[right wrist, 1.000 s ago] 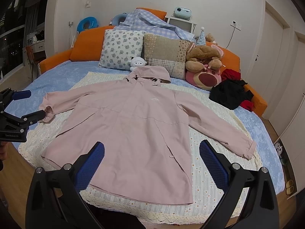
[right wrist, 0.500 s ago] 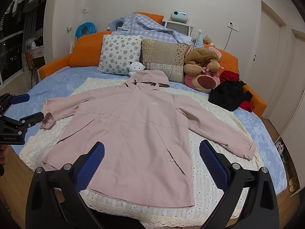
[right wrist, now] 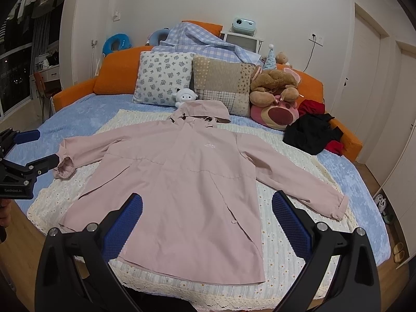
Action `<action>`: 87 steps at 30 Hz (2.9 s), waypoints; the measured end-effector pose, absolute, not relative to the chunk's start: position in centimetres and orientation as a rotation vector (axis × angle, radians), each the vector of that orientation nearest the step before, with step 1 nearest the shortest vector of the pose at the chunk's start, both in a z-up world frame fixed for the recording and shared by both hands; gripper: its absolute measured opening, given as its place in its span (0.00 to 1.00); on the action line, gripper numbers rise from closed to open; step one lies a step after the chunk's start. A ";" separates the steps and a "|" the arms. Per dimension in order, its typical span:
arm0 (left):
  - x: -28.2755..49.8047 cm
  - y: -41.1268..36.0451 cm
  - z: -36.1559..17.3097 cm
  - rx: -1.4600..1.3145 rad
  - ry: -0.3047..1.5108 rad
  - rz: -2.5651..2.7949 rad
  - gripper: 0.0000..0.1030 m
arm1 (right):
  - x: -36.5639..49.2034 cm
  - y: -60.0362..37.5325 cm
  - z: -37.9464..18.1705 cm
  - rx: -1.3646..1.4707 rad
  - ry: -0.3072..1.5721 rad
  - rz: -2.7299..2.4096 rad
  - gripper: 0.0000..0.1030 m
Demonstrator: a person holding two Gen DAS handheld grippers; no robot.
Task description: Fold large clothes
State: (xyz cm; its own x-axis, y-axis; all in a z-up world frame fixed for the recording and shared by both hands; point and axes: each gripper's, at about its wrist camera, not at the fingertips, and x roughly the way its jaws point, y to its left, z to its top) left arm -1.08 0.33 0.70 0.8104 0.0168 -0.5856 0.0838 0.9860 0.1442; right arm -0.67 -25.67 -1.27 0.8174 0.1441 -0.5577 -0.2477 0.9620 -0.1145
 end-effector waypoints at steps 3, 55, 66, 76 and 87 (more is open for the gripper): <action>-1.1 0.4 0.7 0.166 0.625 -0.036 0.98 | -0.7 -25.6 -1.2 -0.188 0.576 0.208 0.96; -0.2 11.3 -5.3 0.051 0.677 0.100 0.98 | 4.8 -17.3 -3.7 -0.214 0.503 0.423 0.95; 4.5 25.7 -15.3 -0.086 0.815 0.296 0.98 | 12.2 -1.7 -6.9 -0.271 0.532 0.681 0.85; 9.6 33.2 -21.2 -0.136 0.879 0.354 0.97 | 21.3 12.3 -11.3 -0.279 0.684 0.851 0.64; 10.3 37.8 -23.5 -0.231 0.803 0.375 0.21 | 33.3 22.6 -15.2 0.043 1.056 0.866 0.54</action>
State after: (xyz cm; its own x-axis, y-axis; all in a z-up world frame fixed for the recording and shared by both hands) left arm 10.31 37.76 -23.52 0.6338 0.2387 -0.7357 -0.4113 0.9096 -0.0592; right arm 33.26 22.61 -15.22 0.2036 0.6398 -0.7411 -0.6010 0.6792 0.4213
